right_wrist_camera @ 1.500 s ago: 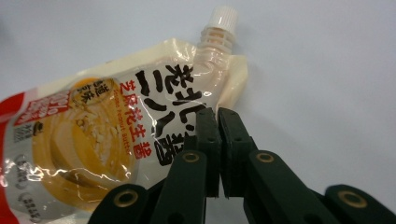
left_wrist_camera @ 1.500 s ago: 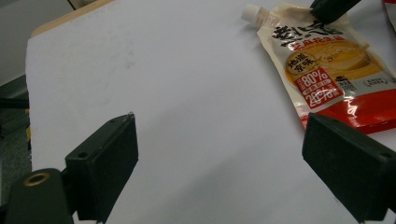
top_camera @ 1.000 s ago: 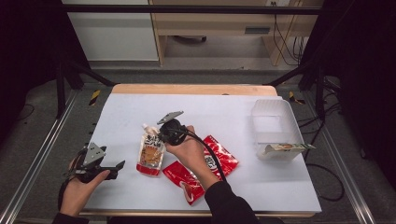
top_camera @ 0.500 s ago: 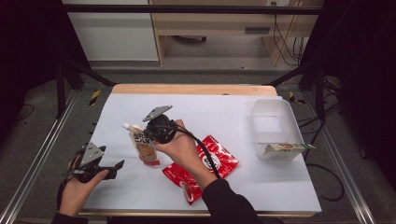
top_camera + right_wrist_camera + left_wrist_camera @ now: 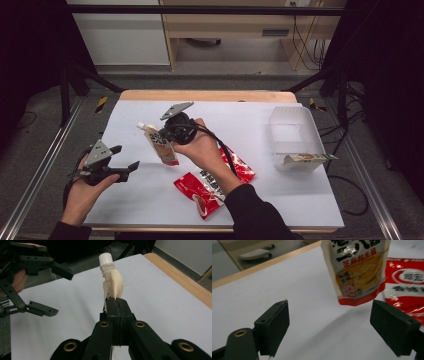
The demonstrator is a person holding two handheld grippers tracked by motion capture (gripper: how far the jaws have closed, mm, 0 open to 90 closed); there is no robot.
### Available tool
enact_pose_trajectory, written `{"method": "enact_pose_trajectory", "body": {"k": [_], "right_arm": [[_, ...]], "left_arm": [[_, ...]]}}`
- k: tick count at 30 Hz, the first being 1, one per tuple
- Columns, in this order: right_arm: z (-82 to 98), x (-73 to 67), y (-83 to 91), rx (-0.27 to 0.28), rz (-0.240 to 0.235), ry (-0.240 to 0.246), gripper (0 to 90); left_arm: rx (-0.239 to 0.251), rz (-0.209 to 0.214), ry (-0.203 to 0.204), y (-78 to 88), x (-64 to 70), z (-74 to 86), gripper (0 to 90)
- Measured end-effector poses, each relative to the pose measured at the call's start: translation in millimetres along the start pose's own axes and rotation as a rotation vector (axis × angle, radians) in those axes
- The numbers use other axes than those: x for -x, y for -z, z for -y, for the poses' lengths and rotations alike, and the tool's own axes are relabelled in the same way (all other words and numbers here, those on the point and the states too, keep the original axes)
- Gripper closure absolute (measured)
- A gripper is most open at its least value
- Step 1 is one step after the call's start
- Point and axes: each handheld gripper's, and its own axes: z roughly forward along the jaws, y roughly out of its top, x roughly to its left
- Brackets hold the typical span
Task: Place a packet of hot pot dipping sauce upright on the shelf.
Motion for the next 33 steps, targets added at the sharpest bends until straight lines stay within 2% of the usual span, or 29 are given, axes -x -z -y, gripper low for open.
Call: {"method": "enact_pose_trajectory", "body": {"k": [1,2,4,5,8,10,11,14,15,18,21,24,30,31,33], "right_arm": [[1.3,1.1,6.8,-0.007,-0.006,0.007,90.0],[2.0,1.3,9.2,-0.009,-0.005,0.011,90.0],[3.2,1.9,12.4,-0.014,-0.005,0.022,90.0],[6.4,4.0,19.9,-0.017,-0.008,0.028,90.0],[9.9,6.4,26.6,-0.019,-0.015,0.028,90.0],[15.5,9.3,35.0,-0.021,-0.022,0.034,90.0],[17.6,10.0,38.0,-0.024,-0.025,0.032,90.0],[21.8,11.7,43.6,-0.026,-0.034,0.038,90.0],[25.3,12.9,48.5,-0.028,-0.034,0.034,90.0],[28.0,14.4,53.1,-0.027,-0.037,0.038,90.0],[30.1,14.1,61.1,-0.022,-0.041,0.039,90.0],[30.5,14.2,64.1,-0.014,-0.044,0.038,90.0],[31.3,13.2,68.6,-0.008,-0.062,0.041,90.0],[31.3,12.6,68.7,-0.007,-0.067,0.042,90.0],[31.3,12.2,68.3,-0.008,-0.073,0.047,90.0]], "left_arm": [[-0.003,0.021,-0.004,-2.6,0.5,-7.1,17.0],[-0.014,0.024,-0.029,-6.4,1.4,-17.2,17.3],[-0.015,0.03,-0.035,-8.9,1.7,-22.8,17.8],[-0.015,0.043,-0.04,-12.0,2.2,-29.2,18.3],[-0.012,0.101,-0.042,-19.7,2.8,-42.1,18.7],[-0.007,0.15,-0.069,-25.4,5.3,-51.5,19.1],[-0.007,0.16,-0.072,-26.7,5.2,-54.8,19.2],[0.002,0.175,-0.073,-28.6,4.8,-61.2,21.4],[0.008,0.185,-0.076,-30.2,5.4,-67.7,22.3],[-0.001,0.204,-0.08,-32.3,7.5,-74.3,25.8],[-0.028,0.236,-0.104,-37.8,15.2,-87.1,26.9],[-0.034,0.24,-0.119,-40.7,17.2,-92.2,27.8],[-0.033,0.278,-0.134,-47.3,24.7,-100.7,30.8],[-0.021,0.299,-0.122,-48.1,26.1,-102.3,31.6],[-0.022,0.3,-0.134,-49.0,27.1,-103.4,33.7]]}}
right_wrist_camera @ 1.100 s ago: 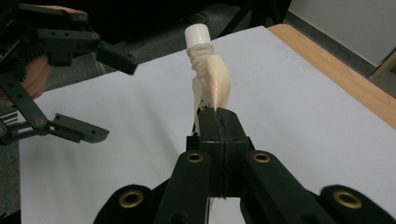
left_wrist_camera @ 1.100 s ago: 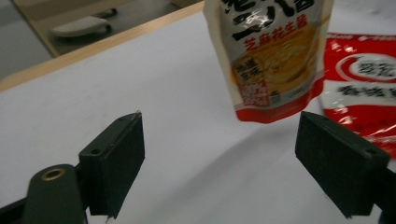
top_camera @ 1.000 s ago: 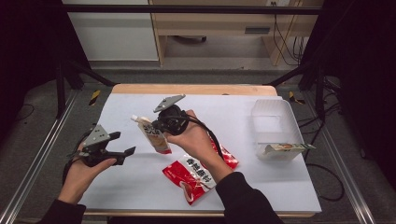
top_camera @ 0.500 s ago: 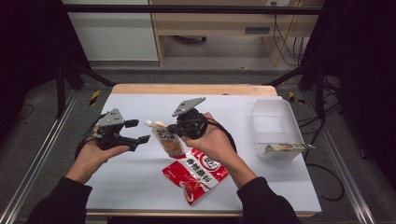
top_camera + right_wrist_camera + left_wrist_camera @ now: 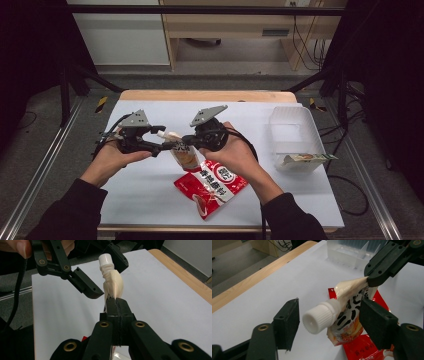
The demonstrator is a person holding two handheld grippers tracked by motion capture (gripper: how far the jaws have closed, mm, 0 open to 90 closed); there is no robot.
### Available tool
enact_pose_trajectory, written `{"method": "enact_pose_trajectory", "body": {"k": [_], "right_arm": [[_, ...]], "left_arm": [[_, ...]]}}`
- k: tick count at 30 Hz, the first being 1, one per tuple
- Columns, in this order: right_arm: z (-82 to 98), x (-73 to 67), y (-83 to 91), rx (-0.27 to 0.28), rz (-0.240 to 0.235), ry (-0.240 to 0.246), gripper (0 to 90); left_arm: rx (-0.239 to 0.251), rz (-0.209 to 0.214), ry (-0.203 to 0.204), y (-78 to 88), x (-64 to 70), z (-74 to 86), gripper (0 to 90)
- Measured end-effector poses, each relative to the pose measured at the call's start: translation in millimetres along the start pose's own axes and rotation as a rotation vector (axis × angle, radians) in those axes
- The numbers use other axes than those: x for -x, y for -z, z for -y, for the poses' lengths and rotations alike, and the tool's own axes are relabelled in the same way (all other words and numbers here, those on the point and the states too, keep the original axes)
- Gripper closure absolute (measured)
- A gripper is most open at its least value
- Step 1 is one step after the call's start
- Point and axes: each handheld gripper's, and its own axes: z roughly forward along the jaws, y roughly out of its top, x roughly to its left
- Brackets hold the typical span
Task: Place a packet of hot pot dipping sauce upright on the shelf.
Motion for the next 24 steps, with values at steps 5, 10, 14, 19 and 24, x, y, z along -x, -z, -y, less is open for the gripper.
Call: {"method": "enact_pose_trajectory", "body": {"k": [5,10,14,19,24], "right_arm": [[-0.7,-2.2,-1.5,-0.002,-0.002,0.004,90.0],[-1.5,-2.8,-4.0,0.0,-0.004,0.003,90.0],[-1.0,-1.8,-5.7,-0.004,0.004,0.004,90.0],[2.7,2.0,-5.2,-0.003,0.017,0.0,90.0],[6.6,6.8,-3.1,0.003,0.029,-0.024,90.0]], "left_arm": [[-0.011,-0.011,-0.003,-1.9,-2.1,0.6,36.3],[-0.014,0.0,-0.003,-0.4,-4.6,2.6,44.1],[-0.023,0.005,-0.002,2.7,-5.0,2.9,55.1],[-0.019,0.027,0.009,4.8,-4.1,2.6,64.6],[-0.012,0.038,0.011,4.6,-0.4,-2.9,70.2]]}}
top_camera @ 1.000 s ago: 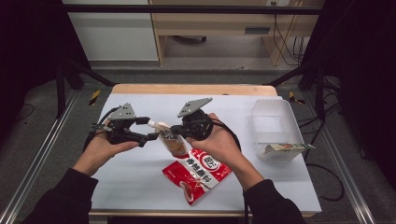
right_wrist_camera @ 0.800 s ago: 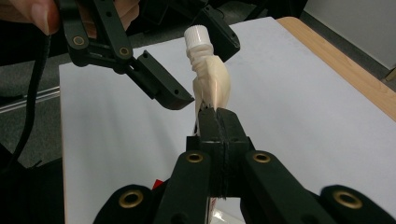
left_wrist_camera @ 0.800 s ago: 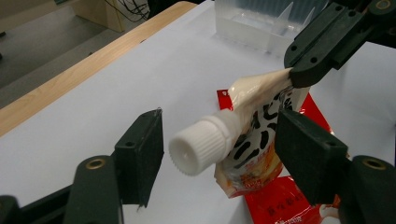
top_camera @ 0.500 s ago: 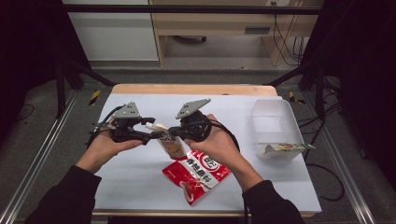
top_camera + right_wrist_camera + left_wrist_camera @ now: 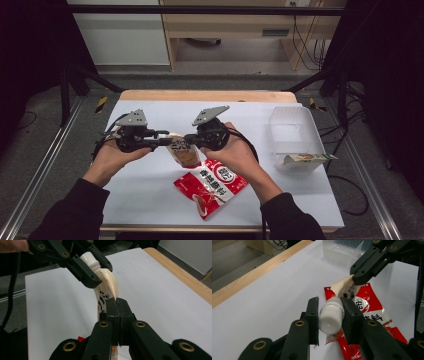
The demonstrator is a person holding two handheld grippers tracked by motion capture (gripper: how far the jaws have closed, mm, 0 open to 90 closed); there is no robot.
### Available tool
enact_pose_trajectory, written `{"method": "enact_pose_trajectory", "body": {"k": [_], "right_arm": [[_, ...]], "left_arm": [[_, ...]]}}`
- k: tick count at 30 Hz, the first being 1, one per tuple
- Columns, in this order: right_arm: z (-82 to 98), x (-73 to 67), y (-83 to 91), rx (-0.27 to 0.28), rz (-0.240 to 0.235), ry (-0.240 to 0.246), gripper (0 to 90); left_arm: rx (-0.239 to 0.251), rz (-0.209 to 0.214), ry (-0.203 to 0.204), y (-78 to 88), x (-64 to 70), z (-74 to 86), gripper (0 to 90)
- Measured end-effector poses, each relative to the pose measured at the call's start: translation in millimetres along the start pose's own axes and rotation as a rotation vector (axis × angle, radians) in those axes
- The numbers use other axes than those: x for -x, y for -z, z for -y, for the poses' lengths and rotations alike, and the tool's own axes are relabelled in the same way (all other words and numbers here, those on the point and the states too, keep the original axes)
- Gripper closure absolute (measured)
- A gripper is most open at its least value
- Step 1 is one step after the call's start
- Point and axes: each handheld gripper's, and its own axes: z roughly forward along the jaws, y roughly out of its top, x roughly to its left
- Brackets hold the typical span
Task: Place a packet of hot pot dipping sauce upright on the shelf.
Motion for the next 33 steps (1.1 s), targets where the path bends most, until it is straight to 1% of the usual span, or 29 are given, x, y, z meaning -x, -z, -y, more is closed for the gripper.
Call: {"method": "enact_pose_trajectory", "body": {"k": [1,2,5,6,9,11,12,14,15,17,18,20,21,22,23,24,25,28,29,30,33], "right_arm": [[0.0,0.0,0.0,0.0,0.0,0.0,90.0],[0.7,1.4,0.5,-0.002,0.01,0.002,90.0],[1.4,2.6,1.5,-0.003,0.013,0.003,89.9],[1.7,3.3,3.2,-0.004,0.02,0.001,89.8],[1.9,3.7,6.1,-0.008,0.018,0.005,89.5],[1.8,3.5,7.2,-0.009,0.02,0.006,89.4],[1.7,3.7,9.1,-0.007,0.018,0.012,88.6],[1.5,3.7,10.6,-0.009,0.017,0.015,86.3],[1.3,3.6,11.2,-0.011,0.02,0.019,84.2],[0.9,3.6,12.5,-0.024,0.026,0.028,77.2],[0.7,3.5,13.4,-0.033,0.029,0.033,72.6],[1.0,3.2,14.3,-0.045,0.024,0.048,62.0],[1.0,3.2,14.3,-0.045,0.024,0.048,62.0],[1.9,1.2,15.0,-0.065,0.035,0.074,53.9],[1.9,1.2,15.0,-0.065,0.035,0.074,53.9],[3.0,-0.4,15.0,-0.08,0.054,0.119,45.7],[3.5,-0.9,14.7,-0.089,0.062,0.129,40.9],[3.8,-0.5,13.2,-0.115,0.067,0.152,33.4],[3.8,-0.5,13.2,-0.115,0.067,0.152,33.4],[3.8,0.3,12.3,-0.136,0.066,0.162,29.3],[2.9,-0.2,10.4,-0.163,0.048,0.157,24.2]], "left_arm": [[0.0,0.0,0.0,0.0,0.0,0.0,70.8],[-0.01,-0.004,-0.001,-0.5,2.4,-3.7,71.1],[-0.016,-0.008,-0.007,-0.5,5.1,-8.5,71.9],[-0.02,-0.009,-0.016,0.0,7.6,-13.7,72.1],[-0.039,-0.007,-0.033,1.3,11.0,-21.4,72.5],[-0.043,-0.005,-0.038,1.7,12.1,-23.7,72.7],[-0.053,-0.003,-0.048,2.6,14.0,-27.2,72.8],[-0.06,-0.001,-0.055,3.2,15.7,-30.0,72.9],[-0.066,0.0,-0.063,3.4,16.4,-31.1,72.9],[-0.078,-0.004,-0.078,2.8,19.1,-32.9,73.0],[-0.088,-0.007,-0.087,3.0,19.7,-33.7,73.0],[-0.087,-0.007,-0.093,3.6,20.0,-34.4,73.0],[-0.087,-0.007,-0.093,3.6,20.0,-34.4,73.0],[-0.087,-0.005,-0.094,5.1,19.6,-34.9,73.0],[-0.087,-0.005,-0.094,5.1,19.6,-34.9,73.0],[-0.084,-0.004,-0.094,5.5,19.6,-34.9,73.0],[-0.083,-0.002,-0.095,5.9,19.5,-34.9,73.0],[-0.082,0.004,-0.104,7.1,20.9,-34.6,73.0],[-0.082,0.004,-0.104,7.1,20.9,-34.6,73.0],[-0.083,0.007,-0.108,7.3,21.2,-34.5,73.0],[-0.084,0.02,-0.123,7.2,22.4,-34.2,72.9]]}}
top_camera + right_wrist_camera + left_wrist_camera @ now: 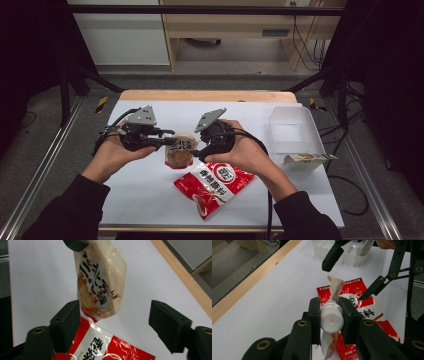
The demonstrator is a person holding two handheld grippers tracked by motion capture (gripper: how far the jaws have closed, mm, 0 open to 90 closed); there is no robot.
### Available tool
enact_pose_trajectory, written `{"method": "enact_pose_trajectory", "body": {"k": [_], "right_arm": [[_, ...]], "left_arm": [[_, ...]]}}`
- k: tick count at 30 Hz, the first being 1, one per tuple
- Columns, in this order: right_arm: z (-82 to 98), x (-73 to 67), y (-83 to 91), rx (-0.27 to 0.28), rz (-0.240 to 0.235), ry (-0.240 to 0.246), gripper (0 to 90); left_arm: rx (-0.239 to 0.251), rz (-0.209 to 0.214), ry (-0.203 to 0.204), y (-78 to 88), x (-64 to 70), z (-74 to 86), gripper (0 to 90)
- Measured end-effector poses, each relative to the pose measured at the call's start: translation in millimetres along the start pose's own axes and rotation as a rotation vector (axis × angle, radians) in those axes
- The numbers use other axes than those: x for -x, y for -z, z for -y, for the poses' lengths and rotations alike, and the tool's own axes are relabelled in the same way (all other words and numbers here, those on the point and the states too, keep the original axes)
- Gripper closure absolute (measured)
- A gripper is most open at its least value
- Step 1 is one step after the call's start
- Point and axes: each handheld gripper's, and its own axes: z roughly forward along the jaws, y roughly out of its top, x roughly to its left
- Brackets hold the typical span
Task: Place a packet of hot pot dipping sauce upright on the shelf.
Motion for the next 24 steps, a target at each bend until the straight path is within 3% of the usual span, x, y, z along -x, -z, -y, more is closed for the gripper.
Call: {"method": "enact_pose_trajectory", "body": {"k": [4,14,22,24], "right_arm": [[-1.1,-0.8,-2.0,-0.03,-0.024,0.021,23.7],[-9.1,-1.2,-5.6,-0.057,-0.058,0.053,43.2],[-17.7,-5.4,-7.3,-0.091,-0.09,0.083,63.0],[-19.5,-7.1,-8.0,-0.098,-0.094,0.092,73.4]], "left_arm": [[0.003,0.014,-0.013,0.0,1.5,0.0,72.9],[-0.005,0.04,-0.043,-2.7,6.2,-1.4,73.0],[-0.014,0.055,-0.058,-5.2,8.8,-2.1,72.9],[-0.017,0.059,-0.059,-6.1,9.4,-2.0,72.9]]}}
